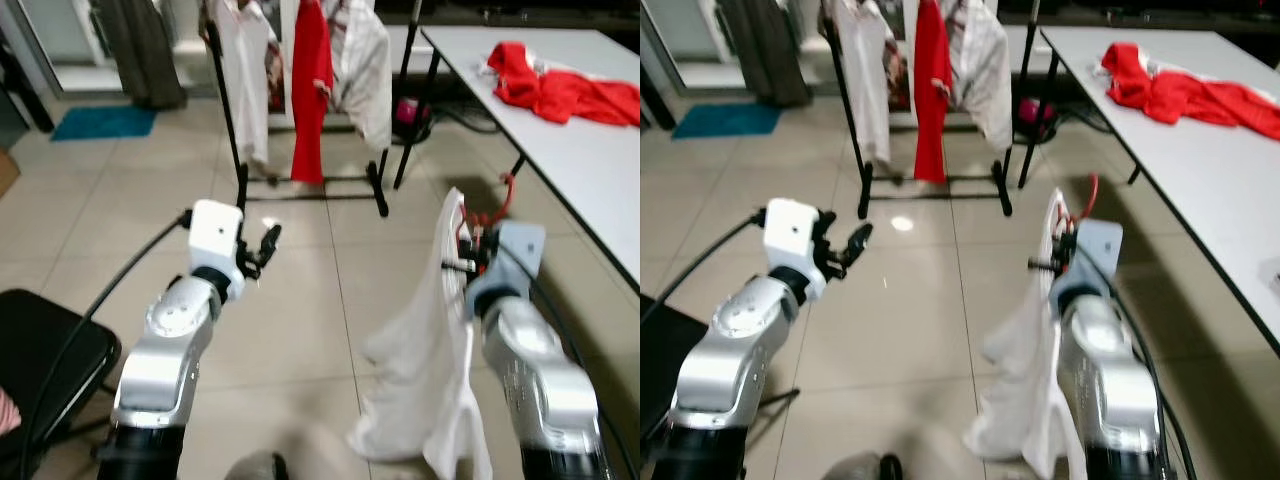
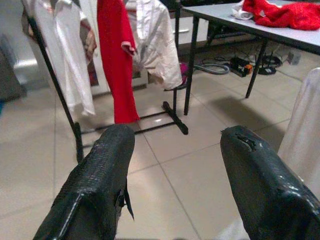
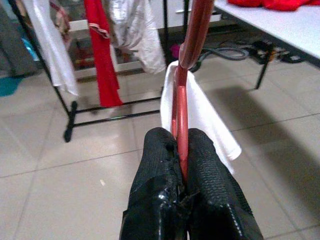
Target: Hang hanger
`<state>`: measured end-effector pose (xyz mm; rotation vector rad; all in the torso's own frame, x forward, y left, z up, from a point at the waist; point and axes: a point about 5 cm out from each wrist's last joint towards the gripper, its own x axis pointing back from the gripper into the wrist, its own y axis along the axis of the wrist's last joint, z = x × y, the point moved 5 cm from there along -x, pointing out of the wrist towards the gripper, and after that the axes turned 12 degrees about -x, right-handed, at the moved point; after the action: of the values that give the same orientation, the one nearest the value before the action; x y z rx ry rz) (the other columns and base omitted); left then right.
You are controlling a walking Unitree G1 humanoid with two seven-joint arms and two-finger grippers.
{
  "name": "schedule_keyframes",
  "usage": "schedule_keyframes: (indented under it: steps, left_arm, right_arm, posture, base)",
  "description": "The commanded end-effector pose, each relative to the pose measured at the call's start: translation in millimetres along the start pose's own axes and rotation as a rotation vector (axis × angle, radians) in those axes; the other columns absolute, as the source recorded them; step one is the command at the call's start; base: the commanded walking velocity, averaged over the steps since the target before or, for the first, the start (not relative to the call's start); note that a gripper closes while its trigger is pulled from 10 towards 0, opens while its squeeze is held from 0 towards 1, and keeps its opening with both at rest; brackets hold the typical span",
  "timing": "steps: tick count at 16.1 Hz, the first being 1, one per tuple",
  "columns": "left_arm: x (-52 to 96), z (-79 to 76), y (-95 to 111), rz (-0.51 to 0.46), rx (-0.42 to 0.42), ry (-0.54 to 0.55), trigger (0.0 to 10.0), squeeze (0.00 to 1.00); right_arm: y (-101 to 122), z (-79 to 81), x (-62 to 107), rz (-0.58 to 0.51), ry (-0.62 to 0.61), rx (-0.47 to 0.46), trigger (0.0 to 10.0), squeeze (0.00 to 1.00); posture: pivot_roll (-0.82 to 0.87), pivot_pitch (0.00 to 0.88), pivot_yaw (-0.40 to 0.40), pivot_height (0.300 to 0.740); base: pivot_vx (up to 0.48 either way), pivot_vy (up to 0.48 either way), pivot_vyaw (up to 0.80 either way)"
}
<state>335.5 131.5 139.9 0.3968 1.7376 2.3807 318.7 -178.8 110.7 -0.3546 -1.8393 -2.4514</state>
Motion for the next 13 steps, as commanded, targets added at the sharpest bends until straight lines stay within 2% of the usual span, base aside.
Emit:
schedule_keyframes:
  steps: [1,2,3,6,13]
  left_arm:
    - [-1.6,-1.3,3.1,-0.013,-0.025,0.0,10.0,0.0]
    - [-2.5,-0.5,3.4,-0.017,-0.013,0.008,10.0,0.0]
    - [-2.8,-2.4,4.5,-0.022,-0.007,-0.003,10.0,0.0]
    - [-3.3,-8.2,5.9,-0.029,-0.005,-0.04,10.0,0.0]
    - [-1.5,-5.5,7.9,-0.035,-0.028,-0.032,10.0,0.0]
  right_arm:
    - [13.0,0.1,3.6,-0.054,-0.016,0.019,10.0,0.0]
    - [9.9,-1.3,7.8,-0.054,-0.04,0.099,10.0,0.0]
    - [8.0,-1.5,9.2,-0.052,-0.04,0.104,10.0,0.0]
    - [0.3,-4.7,16.9,-0.041,-0.042,-0.001,10.0,0.0]
    - [-0.8,5.6,17.5,-0.031,-0.005,0.001,10.0,0.0]
  posture:
    - [-0.01,0.044,0.025,0.74]
    - [-0.01,0.046,0.027,0.74]
    - [-0.01,0.049,0.027,0.74]
    - [-0.02,0.055,0.024,0.74]
    - [-0.01,0.062,0.004,0.74]
  base:
    - [0.315,0.0,0.0]
    - [0.315,0.0,0.0]
    - [0.33,0.0,0.0]
    - [0.358,0.0,0.0]
    - [0.368,0.0,0.0]
